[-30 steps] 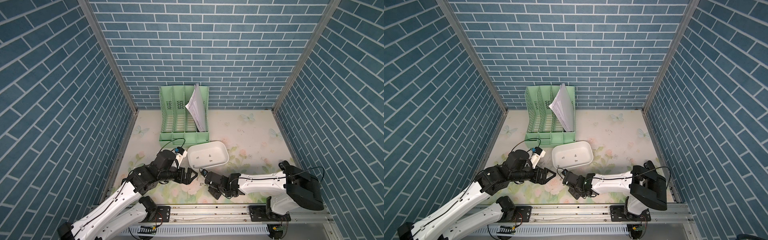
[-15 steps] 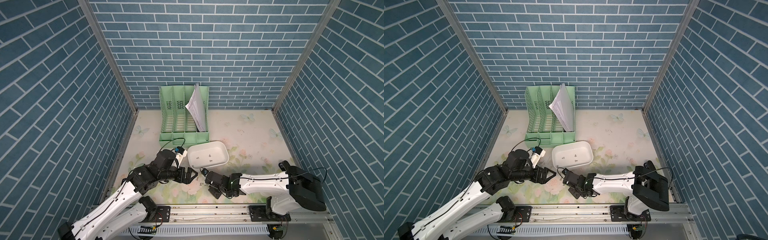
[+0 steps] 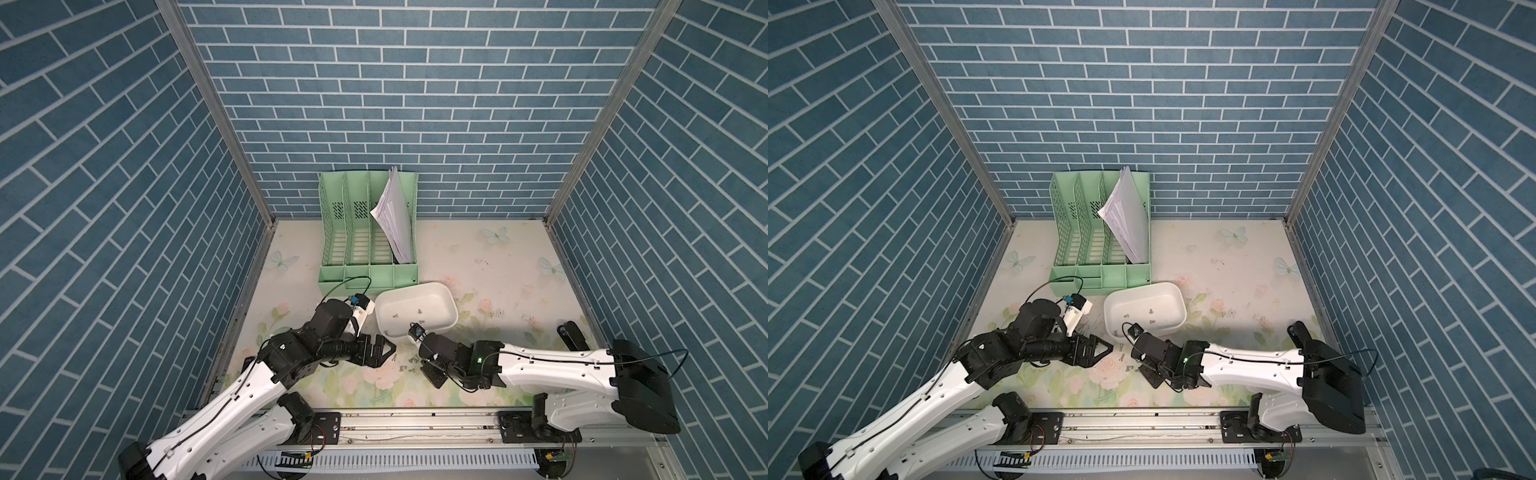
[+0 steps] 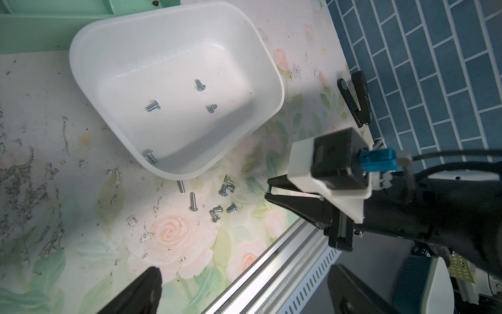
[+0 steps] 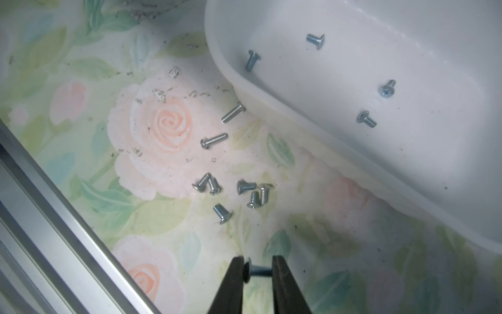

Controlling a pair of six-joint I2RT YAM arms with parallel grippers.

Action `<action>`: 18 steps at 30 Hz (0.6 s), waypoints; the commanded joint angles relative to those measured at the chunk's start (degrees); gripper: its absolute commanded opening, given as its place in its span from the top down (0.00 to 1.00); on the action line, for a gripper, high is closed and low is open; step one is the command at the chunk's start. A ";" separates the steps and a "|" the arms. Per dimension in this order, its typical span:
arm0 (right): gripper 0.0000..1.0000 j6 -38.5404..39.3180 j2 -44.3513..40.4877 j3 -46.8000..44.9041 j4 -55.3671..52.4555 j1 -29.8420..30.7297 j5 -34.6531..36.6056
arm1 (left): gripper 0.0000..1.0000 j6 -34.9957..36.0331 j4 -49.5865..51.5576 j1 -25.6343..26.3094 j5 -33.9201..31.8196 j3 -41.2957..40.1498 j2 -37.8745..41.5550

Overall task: Put the screws on the desktop into the storage box
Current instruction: Pick up the screw from the center of the board, then place the screw in the storage box.

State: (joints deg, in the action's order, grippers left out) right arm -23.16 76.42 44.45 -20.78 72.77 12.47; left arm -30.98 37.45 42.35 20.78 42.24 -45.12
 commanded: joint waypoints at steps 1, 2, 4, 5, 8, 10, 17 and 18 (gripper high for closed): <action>0.78 2.74 -1.87 2.19 -1.41 -2.48 1.76 | 0.00 0.96 -1.06 -0.37 0.40 -0.81 -0.23; 0.78 3.60 -1.98 2.83 -1.25 -3.43 1.65 | 0.00 0.97 -1.23 -0.42 0.30 -0.91 -0.31; 0.78 5.28 -2.02 3.96 -0.61 -5.25 1.10 | 0.00 0.88 -1.41 -0.41 0.25 -0.94 -0.36; 0.78 6.24 -1.94 4.44 -0.01 -6.35 0.48 | 0.00 0.90 -1.55 -0.42 0.26 -1.08 -0.36; 0.78 8.90 -0.99 6.00 2.10 -9.38 -1.60 | 0.00 0.83 -1.76 -0.41 0.07 -1.49 -0.40; 0.78 10.32 0.18 7.26 3.03 -10.97 -2.39 | 0.00 0.69 -1.71 -0.37 -0.22 -1.71 -0.45; 0.64 13.41 4.23 10.09 6.23 -15.66 -5.35 | 0.00 0.65 -1.83 -0.42 -1.36 -2.43 -0.93; 0.59 13.61 4.47 10.30 6.33 -15.96 -5.44 | 0.00 0.61 -1.86 -0.42 -1.48 -2.37 -0.92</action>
State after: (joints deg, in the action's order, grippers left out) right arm -12.08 79.81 53.21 -15.84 57.58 8.58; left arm -31.00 36.12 42.28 20.25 40.36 -46.00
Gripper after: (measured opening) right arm 0.389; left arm 1.000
